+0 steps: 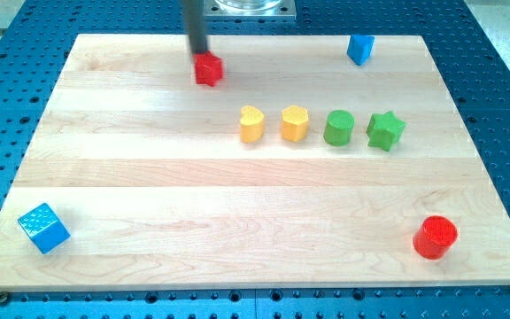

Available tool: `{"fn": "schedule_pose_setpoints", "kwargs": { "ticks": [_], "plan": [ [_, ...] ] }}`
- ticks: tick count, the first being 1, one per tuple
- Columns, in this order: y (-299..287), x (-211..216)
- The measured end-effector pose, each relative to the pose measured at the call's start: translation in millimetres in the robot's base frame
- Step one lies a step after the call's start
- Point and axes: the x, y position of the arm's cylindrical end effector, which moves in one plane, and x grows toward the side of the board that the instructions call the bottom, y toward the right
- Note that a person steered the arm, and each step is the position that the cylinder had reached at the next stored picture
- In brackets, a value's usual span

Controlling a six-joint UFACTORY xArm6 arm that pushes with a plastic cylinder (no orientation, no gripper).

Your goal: Move the red star towards the blue triangle

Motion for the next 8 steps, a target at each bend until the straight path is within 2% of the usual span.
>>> {"fn": "schedule_pose_setpoints", "kwargs": {
  "ticks": [1,2,3,5,6,7,8],
  "plan": [
    [-80,-14],
    [-122,17],
    [-105,51],
    [85,43],
    [29,43],
    [34,23],
    [75,-8]
  ]
}}
